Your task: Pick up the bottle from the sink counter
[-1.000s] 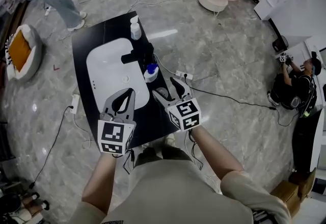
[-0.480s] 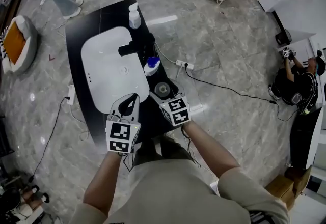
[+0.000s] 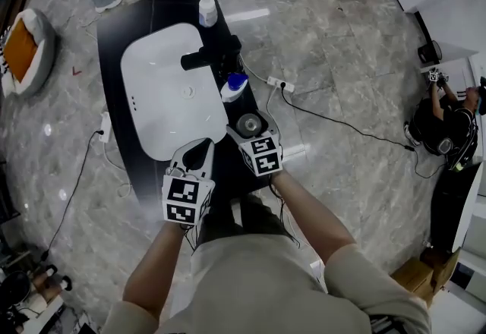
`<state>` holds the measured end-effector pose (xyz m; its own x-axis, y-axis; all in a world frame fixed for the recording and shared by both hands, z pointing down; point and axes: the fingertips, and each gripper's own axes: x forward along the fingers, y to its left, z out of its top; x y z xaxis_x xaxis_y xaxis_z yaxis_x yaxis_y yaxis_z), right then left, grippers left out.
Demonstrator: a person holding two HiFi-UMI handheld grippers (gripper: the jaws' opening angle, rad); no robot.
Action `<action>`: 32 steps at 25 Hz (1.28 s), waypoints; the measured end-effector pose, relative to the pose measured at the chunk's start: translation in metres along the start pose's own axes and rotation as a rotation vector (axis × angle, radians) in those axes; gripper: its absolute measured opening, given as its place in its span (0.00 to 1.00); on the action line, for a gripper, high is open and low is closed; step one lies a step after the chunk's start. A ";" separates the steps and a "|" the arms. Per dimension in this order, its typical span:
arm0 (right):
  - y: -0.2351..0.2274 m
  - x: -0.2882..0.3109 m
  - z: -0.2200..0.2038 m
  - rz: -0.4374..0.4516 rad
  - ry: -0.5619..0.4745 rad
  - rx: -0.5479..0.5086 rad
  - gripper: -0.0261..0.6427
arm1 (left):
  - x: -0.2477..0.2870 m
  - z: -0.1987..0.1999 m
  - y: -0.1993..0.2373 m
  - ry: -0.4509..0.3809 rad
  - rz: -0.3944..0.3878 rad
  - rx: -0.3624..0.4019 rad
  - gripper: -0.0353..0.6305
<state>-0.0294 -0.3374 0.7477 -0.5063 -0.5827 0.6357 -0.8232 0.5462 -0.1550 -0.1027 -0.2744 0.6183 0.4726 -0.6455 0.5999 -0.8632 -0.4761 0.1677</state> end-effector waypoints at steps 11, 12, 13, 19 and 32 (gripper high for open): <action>-0.001 -0.002 0.003 -0.011 -0.005 -0.060 0.53 | -0.002 -0.002 0.005 0.002 0.004 -0.005 0.06; -0.001 -0.004 0.005 -0.006 -0.006 -0.058 0.53 | -0.003 -0.001 0.006 -0.002 0.004 -0.004 0.06; 0.000 -0.006 0.007 0.000 -0.010 -0.056 0.53 | -0.004 0.000 0.007 -0.005 0.006 -0.002 0.06; 0.011 -0.043 0.058 0.020 -0.089 -0.077 0.53 | -0.018 0.018 0.011 -0.031 0.028 0.019 0.06; 0.044 -0.188 0.178 0.028 -0.217 -0.151 0.53 | -0.097 0.115 -0.014 -0.216 0.056 0.159 0.06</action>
<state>-0.0160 -0.3109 0.4868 -0.5852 -0.6724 0.4533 -0.7686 0.6381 -0.0458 -0.1158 -0.2743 0.4678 0.4665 -0.7777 0.4213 -0.8584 -0.5129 0.0036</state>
